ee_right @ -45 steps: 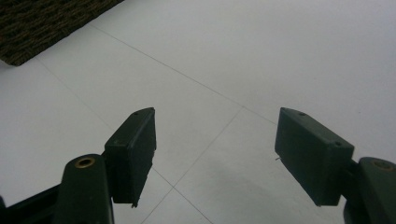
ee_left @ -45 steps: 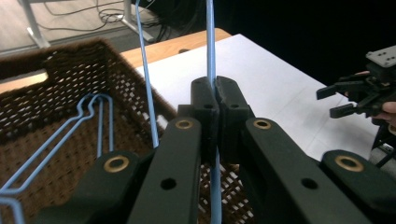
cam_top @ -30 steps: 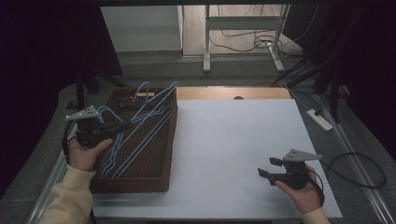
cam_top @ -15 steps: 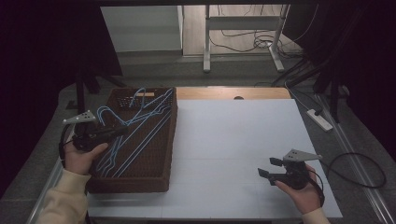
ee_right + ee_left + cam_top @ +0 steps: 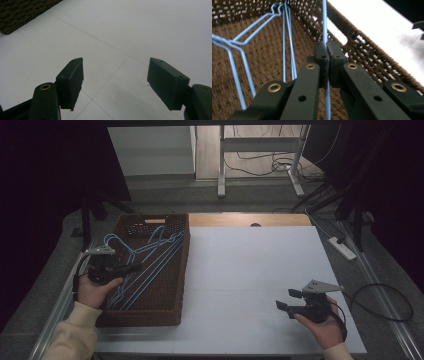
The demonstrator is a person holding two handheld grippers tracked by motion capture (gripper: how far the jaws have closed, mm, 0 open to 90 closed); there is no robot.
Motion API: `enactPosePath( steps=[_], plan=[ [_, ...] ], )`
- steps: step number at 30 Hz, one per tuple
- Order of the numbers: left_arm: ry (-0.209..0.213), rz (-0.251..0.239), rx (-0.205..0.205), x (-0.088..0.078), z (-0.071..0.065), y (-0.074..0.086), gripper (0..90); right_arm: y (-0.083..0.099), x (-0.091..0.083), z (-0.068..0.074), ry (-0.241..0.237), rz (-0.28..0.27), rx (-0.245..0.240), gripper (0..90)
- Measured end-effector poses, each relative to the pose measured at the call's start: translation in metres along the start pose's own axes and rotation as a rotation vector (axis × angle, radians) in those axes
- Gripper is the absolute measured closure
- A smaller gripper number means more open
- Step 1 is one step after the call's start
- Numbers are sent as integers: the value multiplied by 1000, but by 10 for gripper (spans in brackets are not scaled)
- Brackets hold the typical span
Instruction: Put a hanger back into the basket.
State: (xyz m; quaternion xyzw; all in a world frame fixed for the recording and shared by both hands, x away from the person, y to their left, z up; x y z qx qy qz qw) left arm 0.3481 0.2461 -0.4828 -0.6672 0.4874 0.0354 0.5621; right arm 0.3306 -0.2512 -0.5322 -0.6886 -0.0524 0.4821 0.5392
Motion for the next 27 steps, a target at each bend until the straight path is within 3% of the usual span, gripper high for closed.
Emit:
enactPosePath(
  steps=[5, 12, 16, 21, 22, 27],
  plan=[
    [-17, 50, -14, 6, 4, 6, 876, 0, 0, 0, 1, 1, -2, 300],
    [-85, 98, -53, 9, 13, 11, 875, 0, -1, 0, 1, -6, -1, 300],
    [-166, 144, -71, 9, 25, 15, 874, 0, 0, 0, 2, -1, -6, 300],
    [-219, 192, -98, 13, 37, 22, 872, 0, 0, 0, 1, 0, -6, 300],
    [-247, 218, -101, 15, 42, 25, 871, 0, 0, 0, 2, 0, -6, 300],
    [-284, 251, -112, 18, 48, 28, 863, 0, 1, 1, 0, 3, -6, 300]
  ],
)
Point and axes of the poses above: each handheld gripper's, and its own axes: x roughly forward along the jaws, y roughly out of its underside, z roughly to its left, the point moved 8 cm from there along x, roughly forward along the jaws, and after that the axes turned 5 degrees about -x, right-handed, at the moved point
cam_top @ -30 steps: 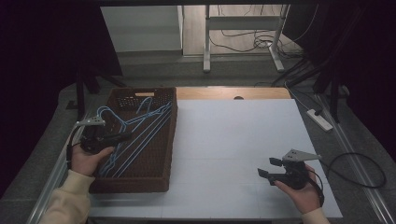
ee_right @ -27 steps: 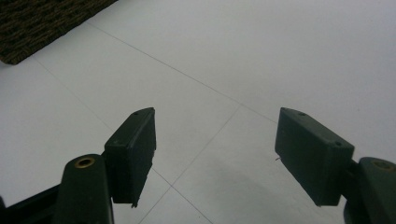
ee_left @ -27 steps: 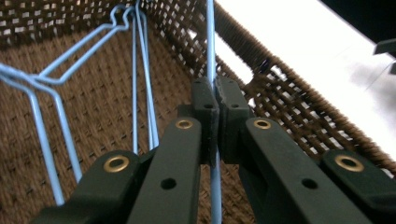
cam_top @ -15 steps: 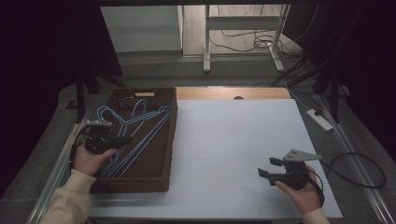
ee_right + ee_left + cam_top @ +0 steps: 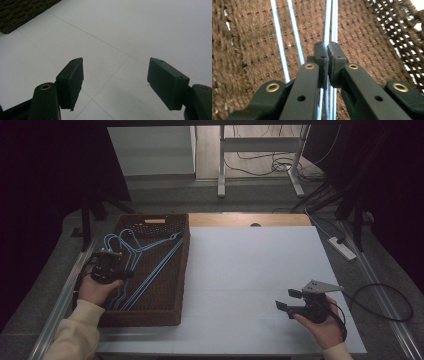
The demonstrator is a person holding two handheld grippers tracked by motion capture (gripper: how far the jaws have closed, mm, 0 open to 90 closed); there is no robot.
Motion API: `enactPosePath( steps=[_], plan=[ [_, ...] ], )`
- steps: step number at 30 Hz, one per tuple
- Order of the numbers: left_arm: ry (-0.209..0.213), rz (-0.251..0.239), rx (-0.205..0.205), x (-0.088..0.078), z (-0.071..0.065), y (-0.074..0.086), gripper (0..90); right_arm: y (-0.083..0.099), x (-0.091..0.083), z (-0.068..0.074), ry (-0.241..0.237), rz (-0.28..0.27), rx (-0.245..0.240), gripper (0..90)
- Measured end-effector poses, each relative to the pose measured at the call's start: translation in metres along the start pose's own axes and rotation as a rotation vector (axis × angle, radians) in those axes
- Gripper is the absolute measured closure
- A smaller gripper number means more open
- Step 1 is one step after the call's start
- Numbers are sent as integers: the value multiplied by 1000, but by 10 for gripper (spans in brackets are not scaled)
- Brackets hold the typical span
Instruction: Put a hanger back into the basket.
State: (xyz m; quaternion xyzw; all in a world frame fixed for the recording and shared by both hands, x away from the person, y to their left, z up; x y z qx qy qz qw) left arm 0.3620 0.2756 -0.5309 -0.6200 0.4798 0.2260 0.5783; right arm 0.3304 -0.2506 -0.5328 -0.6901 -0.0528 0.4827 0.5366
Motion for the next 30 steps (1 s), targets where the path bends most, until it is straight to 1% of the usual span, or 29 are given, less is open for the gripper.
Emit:
enactPosePath(
  steps=[2, 3, 4, 5, 7, 8, 9, 11, 13, 15, 16, 18, 21, 22, 23, 24, 25, 26, 27, 30],
  plan=[
    [-36, 8, -1, 2, 3, -1, 845, 0, 0, 0, -1, 1, 0, 300],
    [-36, 8, -1, 2, 3, -1, 832, 0, 0, 0, -1, 1, 0, 300],
    [-48, 3, -2, 2, 4, -1, 832, 0, 0, 1, -2, 2, 0, 300],
    [-51, -8, -4, 1, 4, -2, 780, 0, 0, 1, -2, 1, -1, 299],
    [-71, -35, -5, -2, 5, -4, 691, 0, -1, 1, -2, -1, 0, 299],
    [-71, -35, -5, -2, 5, -4, 640, 0, -1, 1, -1, -2, -1, 299],
    [-86, -83, -4, -7, 4, -7, 584, 0, -1, 0, -1, -1, 0, 298],
    [-81, -118, 2, -11, 1, -10, 489, 0, -1, 0, 1, -2, 4, 298],
    [-50, -166, 21, -19, -6, -13, 425, 0, -1, 0, -1, -4, 7, 298],
    [-32, -194, 38, -25, -11, -15, 391, 1, 0, -1, -2, -2, 6, 298],
    [-32, -194, 38, -25, -11, -15, 372, 1, 0, -1, -2, -2, 6, 298],
    [15, -232, 55, -33, -21, -16, 362, 1, 0, -1, -3, -1, 9, 298],
    [57, -264, 75, -40, -31, -16, 336, 2, 0, -2, -4, -2, 12, 297],
    [83, -289, 90, -44, -37, -16, 332, 2, 0, -2, -5, -2, 12, 297],
    [83, -289, 90, -44, -37, -16, 326, 2, 0, -2, -5, -2, 12, 297],
    [102, -305, 106, -48, -43, -14, 326, 2, 0, -3, -5, -1, 14, 297],
    [109, -313, 110, -49, -46, -14, 320, 2, -1, -4, -5, -5, 20, 297],
    [123, -331, 130, -53, -52, -11, 317, 2, -1, -5, -5, -7, 21, 297],
    [123, -331, 130, -53, -52, -11, 316, 2, -1, -5, -5, -7, 21, 297],
    [152, -353, 151, -59, -61, -7, 313, 4, -2, -6, -5, -5, 24, 297]
  ],
)
Point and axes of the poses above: each handheld gripper's, and its own axes: x roughly forward along the jaws, y roughly out of its underside, z roughly to its left, the point moved 8 cm from there along x, roughly forward along the jaws, and after that the axes turned 5 degrees about -x, right-handed, at the moved point
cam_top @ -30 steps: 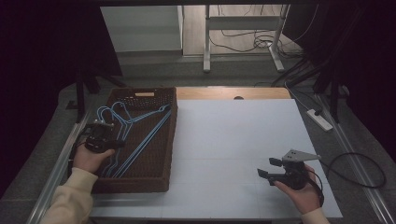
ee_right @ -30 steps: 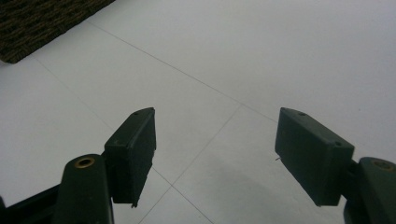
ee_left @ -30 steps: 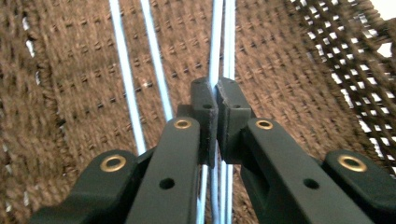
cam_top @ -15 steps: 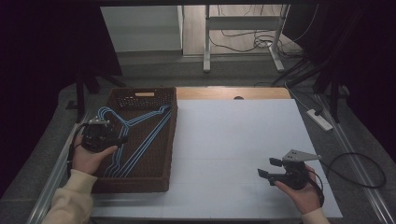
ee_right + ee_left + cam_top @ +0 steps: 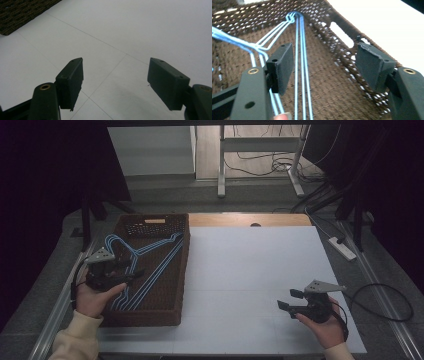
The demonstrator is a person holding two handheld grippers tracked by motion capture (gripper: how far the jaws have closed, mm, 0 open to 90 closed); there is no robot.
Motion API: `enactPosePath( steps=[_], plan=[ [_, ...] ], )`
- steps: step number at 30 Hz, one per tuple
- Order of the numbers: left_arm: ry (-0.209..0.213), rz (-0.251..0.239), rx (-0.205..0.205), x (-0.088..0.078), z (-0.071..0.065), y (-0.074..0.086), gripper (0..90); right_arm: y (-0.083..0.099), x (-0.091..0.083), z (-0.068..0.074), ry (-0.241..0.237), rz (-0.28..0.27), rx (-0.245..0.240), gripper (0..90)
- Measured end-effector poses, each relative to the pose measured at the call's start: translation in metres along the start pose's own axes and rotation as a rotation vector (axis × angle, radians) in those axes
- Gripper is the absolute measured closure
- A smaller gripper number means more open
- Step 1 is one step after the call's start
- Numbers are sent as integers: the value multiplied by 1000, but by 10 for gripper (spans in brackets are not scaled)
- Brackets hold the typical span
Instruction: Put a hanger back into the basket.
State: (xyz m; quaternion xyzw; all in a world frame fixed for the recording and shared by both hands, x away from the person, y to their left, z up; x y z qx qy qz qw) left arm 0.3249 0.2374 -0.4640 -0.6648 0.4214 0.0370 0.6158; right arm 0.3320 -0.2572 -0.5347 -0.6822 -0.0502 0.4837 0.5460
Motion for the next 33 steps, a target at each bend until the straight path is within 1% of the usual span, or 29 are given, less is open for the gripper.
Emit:
enactPosePath(
  steps=[3, 7, 9, 13, 18, 21, 26, 29, 30, 33],
  plan=[
    [37, -15, 10, -4, -12, 3, 308, -1, -1, -1, 1, -5, 1, 297],
    [59, -22, 14, -5, -22, 10, 297, -1, -3, -1, 4, -4, -5, 297],
    [70, -40, 14, -6, -29, 13, 297, -1, -3, -1, 7, -5, -6, 297],
    [73, -63, 26, -6, -38, 21, 297, -2, -6, -2, 11, -16, -10, 293],
    [86, -89, 30, -4, -46, 30, 297, 1, -9, -5, 16, -19, 3, 292],
    [102, -100, 38, -1, -52, 38, 298, 3, -13, -7, 19, -30, 18, 292],
    [113, -120, 47, 0, -60, 44, 299, 6, -19, -8, 18, -52, 16, 292],
    [109, -115, 72, 0, -64, 49, 299, 7, -21, -8, 20, -64, 16, 291],
    [119, -105, 72, 1, -65, 52, 298, 7, -21, -8, 20, -67, 13, 290],
    [120, -91, 72, 5, -66, 56, 298, 8, -21, -9, 22, -69, 10, 287]
  ],
)
Point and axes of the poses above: each handheld gripper's, and its own axes: x roughly forward along the jaws, y roughly out of its underside, z roughly to its left, the point moved 8 cm from there along x, roughly forward along the jaws, and after that the axes turned 5 degrees about -x, right-handed, at the moved point
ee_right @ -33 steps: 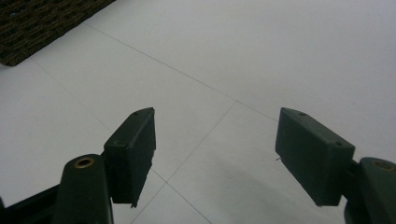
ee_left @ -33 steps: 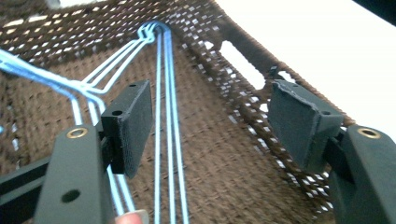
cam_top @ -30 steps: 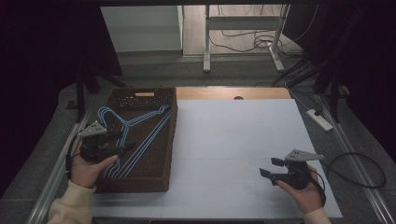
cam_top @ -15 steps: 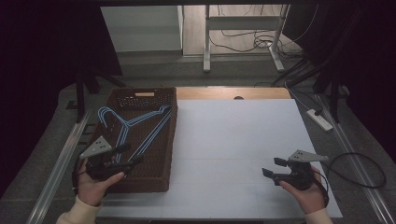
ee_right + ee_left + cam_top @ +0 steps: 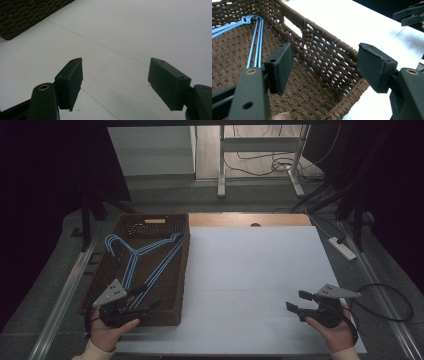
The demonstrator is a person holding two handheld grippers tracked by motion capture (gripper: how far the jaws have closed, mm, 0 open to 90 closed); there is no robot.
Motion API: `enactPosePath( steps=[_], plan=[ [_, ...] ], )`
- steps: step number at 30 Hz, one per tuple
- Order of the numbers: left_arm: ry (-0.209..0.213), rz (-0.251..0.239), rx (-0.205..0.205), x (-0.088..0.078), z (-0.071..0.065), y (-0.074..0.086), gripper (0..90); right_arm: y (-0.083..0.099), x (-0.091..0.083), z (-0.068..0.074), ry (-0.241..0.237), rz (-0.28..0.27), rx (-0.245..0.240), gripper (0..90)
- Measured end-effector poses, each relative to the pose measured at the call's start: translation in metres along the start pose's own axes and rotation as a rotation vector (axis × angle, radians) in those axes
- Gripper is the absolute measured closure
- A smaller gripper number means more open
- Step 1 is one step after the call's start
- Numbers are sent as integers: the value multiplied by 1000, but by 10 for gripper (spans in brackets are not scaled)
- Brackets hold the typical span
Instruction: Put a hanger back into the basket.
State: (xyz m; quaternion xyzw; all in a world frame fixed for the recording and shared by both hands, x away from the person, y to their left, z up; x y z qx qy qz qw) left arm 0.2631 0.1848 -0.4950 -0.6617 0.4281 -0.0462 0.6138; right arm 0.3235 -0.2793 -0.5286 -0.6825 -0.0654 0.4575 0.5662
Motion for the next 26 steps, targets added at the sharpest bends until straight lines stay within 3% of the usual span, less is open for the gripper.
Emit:
enactPosePath(
  steps=[14, 20, 26],
  plan=[
    [-7, -8, -3, 2, 1, -2, 299, 2, 3, 0, 2, 8, -10, 285],
    [-23, -31, 11, 2, 1, -7, 304, 1, 3, 0, 0, 8, -10, 285],
    [-24, -23, 28, 3, -1, -7, 302, 1, 4, 0, 0, 8, -15, 284]
  ],
)
Point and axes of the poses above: each handheld gripper's, and its own axes: x roughly forward along the jaws, y roughly out of its underside, z roughly to its left, the point moved 8 cm from there along x, roughly forward along the jaws, and after that the axes turned 5 degrees about -x, right-handed, at the moved point
